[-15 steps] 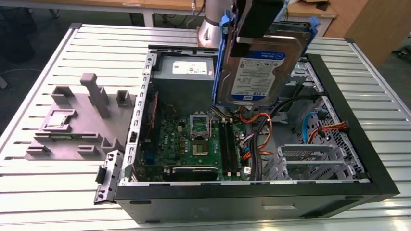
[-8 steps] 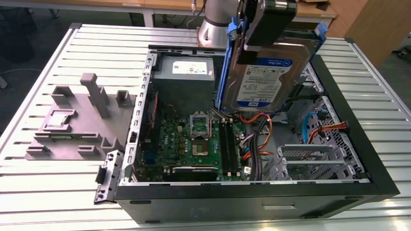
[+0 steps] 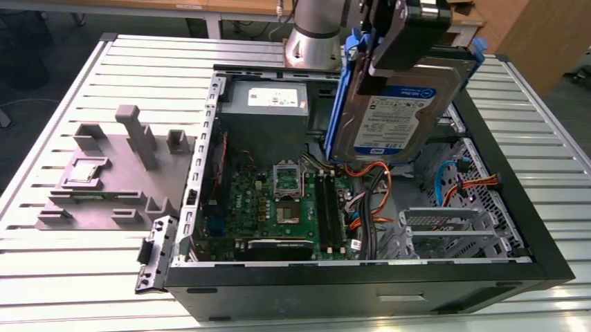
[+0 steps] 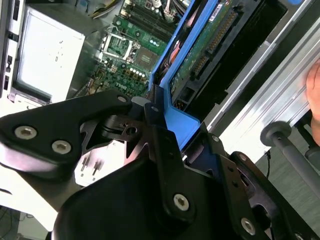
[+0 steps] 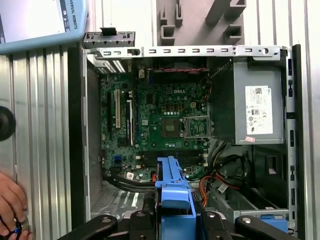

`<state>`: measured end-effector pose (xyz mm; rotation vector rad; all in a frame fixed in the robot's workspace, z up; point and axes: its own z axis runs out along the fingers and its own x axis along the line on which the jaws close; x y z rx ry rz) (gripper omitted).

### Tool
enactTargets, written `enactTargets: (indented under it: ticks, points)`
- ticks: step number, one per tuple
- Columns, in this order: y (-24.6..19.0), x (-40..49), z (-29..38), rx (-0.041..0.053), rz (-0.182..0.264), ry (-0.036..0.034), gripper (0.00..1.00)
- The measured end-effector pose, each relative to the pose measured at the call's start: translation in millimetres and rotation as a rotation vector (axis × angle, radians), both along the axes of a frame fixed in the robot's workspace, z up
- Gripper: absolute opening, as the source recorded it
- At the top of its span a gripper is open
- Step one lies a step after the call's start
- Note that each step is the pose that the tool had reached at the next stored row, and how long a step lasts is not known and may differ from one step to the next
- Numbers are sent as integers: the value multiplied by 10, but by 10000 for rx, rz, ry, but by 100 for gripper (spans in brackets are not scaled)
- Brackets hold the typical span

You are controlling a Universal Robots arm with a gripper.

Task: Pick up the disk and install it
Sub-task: 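Insert the disk into the insertion slot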

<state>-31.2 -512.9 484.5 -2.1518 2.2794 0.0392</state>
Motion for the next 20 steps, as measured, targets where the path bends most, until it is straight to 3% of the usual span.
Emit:
enactTargets:
  ticks: [7,20]
  points:
    - [-27,49,-13,0,0,0,37]
    - [-158,68,-31,-26,0,0,37]
